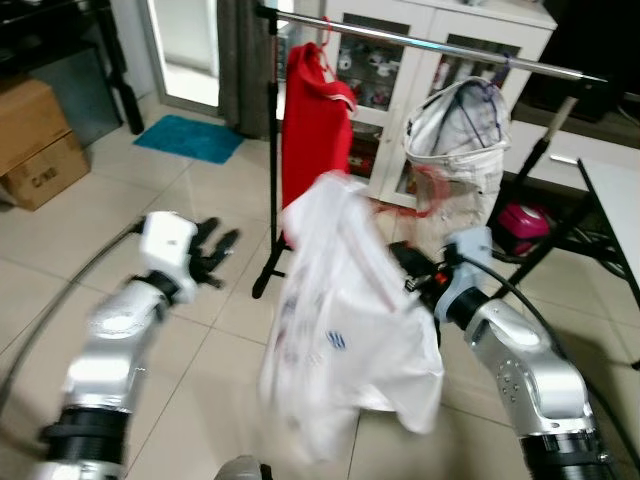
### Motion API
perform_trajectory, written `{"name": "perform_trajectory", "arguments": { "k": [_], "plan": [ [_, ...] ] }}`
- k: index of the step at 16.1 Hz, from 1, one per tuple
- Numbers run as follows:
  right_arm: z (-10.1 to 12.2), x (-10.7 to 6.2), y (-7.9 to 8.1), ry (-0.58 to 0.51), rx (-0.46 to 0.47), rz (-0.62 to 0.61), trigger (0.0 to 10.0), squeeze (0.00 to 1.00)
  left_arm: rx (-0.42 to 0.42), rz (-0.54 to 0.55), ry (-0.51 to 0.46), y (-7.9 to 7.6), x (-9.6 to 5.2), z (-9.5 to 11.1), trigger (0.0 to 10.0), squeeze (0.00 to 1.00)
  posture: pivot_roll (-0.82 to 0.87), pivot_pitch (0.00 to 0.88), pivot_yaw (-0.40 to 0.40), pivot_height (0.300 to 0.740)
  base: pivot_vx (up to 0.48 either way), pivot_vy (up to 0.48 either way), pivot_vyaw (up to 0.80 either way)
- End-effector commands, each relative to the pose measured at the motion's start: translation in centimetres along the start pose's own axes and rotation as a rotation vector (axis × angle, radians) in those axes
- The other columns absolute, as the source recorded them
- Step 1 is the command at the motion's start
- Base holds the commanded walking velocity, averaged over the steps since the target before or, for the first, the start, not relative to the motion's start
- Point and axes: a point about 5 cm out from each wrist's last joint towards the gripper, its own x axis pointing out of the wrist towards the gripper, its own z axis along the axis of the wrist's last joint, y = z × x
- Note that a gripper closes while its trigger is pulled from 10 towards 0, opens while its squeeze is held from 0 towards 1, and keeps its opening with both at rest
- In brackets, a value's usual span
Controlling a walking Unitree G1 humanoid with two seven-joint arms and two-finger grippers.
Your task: Hang hanger
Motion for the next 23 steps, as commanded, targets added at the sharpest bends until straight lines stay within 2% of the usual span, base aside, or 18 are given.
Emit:
{"name": "perform_trajectory", "arguments": {
  "k": [1,2,4,6,7,8,11,13,15,17,21,23],
  "plan": [
    [-0.1,-0.4,-1.6,-0.019,-0.046,-0.160,10.0,0.00,-0.007,0.026,0.037,-0.4,0.1,-0.6,10.0,0.00,-0.05,0.000,-0.029,0.740,0.000,0.000,0.00],
    [-1.1,-0.3,-1.6,0.000,-0.065,-0.229,10.0,0.00,-0.025,0.067,0.059,-0.7,0.1,-1.2,10.0,0.00,-0.05,0.000,-0.026,0.740,0.000,0.000,0.00],
    [-2.1,0.1,-0.8,0.044,-0.099,-0.239,10.0,0.00,-0.004,0.091,0.073,-0.9,-0.1,-1.7,10.0,0.00,-0.06,0.000,-0.026,0.740,0.000,0.000,0.00],
    [-2.9,0.4,-0.7,0.060,-0.011,-0.253,10.0,0.00,0.010,0.141,0.075,-0.9,-0.5,-1.9,10.0,0.00,-0.05,0.000,-0.029,0.740,0.000,0.000,0.00],
    [-2.9,0.5,-0.7,0.059,-0.037,-0.252,10.0,0.00,0.002,0.156,0.074,-0.9,-0.7,-2.0,10.0,0.00,-0.05,0.000,-0.030,0.740,0.000,0.000,0.00],
    [-2.9,0.6,-0.5,0.062,-0.078,-0.240,10.0,0.00,-0.003,0.170,0.066,-0.8,-0.7,-1.8,10.0,0.00,-0.05,0.000,-0.033,0.740,0.000,0.000,0.00],
    [-2.6,0.9,-0.3,0.049,-0.119,-0.241,10.0,0.00,-0.001,0.155,0.011,-1.0,-0.3,-0.6,10.0,0.00,-0.05,0.000,-0.030,0.740,0.165,0.000,0.53],
    [-1.8,1.1,-0.5,-0.007,-0.073,-0.281,10.0,0.00,-0.002,0.122,-0.006,-1.4,0.1,-0.2,10.0,0.00,-0.06,0.000,-0.025,0.740,0.262,0.000,0.40],
    [-1.3,1.2,-1.0,-0.026,-0.105,-0.312,10.0,0.00,-0.008,0.116,-0.008,-1.6,0.3,-0.1,10.0,0.00,-0.06,0.000,-0.021,0.740,0.261,0.000,0.00],
    [-1.4,1.2,-1.2,-0.028,-0.091,-0.324,10.0,0.00,-0.009,0.119,-0.008,-1.6,0.4,-0.1,10.0,0.00,-0.06,0.000,-0.020,0.740,0.270,0.000,0.00],
    [-0.9,1.5,-0.7,-0.068,-0.075,-0.315,10.0,0.00,-0.010,0.104,-0.017,-1.6,0.8,0.2,10.0,0.00,-0.07,0.000,-0.008,0.740,0.299,0.000,0.00],
    [-0.9,1.4,-0.7,-0.068,-0.100,-0.314,10.0,0.00,-0.011,0.100,-0.017,-1.8,0.9,0.2,10.0,0.00,-0.08,0.000,-0.008,0.740,0.307,0.000,0.00]
  ]
}}
